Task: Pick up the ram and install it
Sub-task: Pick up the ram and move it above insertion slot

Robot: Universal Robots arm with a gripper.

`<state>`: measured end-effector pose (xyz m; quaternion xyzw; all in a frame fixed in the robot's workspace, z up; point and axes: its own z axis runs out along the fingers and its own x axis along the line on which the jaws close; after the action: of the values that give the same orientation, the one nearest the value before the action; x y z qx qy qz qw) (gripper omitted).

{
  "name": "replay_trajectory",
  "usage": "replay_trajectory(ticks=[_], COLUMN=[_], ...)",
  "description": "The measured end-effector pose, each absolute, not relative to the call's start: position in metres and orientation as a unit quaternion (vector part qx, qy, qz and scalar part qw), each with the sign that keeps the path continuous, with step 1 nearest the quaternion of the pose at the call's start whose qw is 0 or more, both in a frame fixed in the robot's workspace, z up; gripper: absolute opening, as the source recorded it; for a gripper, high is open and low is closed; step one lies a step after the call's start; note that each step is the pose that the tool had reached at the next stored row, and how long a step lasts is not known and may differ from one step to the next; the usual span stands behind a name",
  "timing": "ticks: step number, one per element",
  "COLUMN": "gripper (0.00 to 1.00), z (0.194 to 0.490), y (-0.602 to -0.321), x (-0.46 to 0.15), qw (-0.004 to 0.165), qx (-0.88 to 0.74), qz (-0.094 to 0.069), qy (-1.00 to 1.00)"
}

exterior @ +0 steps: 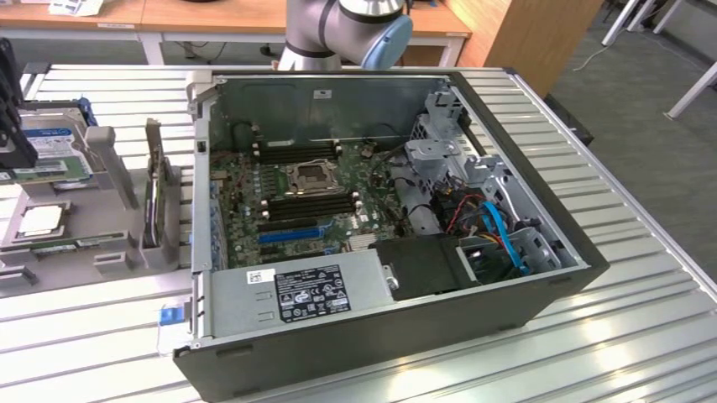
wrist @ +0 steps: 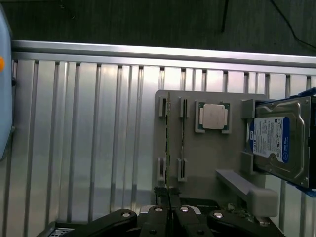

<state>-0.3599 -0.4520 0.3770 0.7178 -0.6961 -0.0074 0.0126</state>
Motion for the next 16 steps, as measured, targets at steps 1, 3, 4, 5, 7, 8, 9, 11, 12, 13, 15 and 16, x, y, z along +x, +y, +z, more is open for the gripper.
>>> replay_trajectory(ticks=[1, 3, 4, 5, 7, 8, 9, 11, 12, 13, 15, 16], gripper=[0.12, 0.12, 0.12, 0.12, 0.12, 0.12, 0.12, 0.12, 0.12, 0.12, 0.12, 0.12], z=[0.378, 0.380, 0.381, 0.383, 0.385, 0.386, 0.387, 0.388, 0.389, 0.390, 0.392, 0.393], y=[-0.452, -0.452, -0.452, -0.452, -0.452, -0.452, -0.452, -0.452, -0.452, -0.452, -0.452, -0.452], x=[-0.360, -0.360, -0.360, -0.360, -0.360, -0.359, -0.359, -0.359, -0.359, -0.359, -0.359, -0.359], qw=[0.013, 0.013, 0.013, 0.013, 0.013, 0.013, 0.013, 0.013, 0.013, 0.013, 0.013, 0.013], qx=[0.718, 0.718, 0.718, 0.718, 0.718, 0.718, 0.718, 0.718, 0.718, 0.718, 0.718, 0.718], qz=[-0.007, -0.007, -0.007, -0.007, -0.007, -0.007, -0.007, -0.007, -0.007, -0.007, -0.007, -0.007], qy=[-0.696, -0.696, -0.696, -0.696, -0.696, -0.696, -0.696, -0.696, -0.696, -0.696, -0.696, -0.696])
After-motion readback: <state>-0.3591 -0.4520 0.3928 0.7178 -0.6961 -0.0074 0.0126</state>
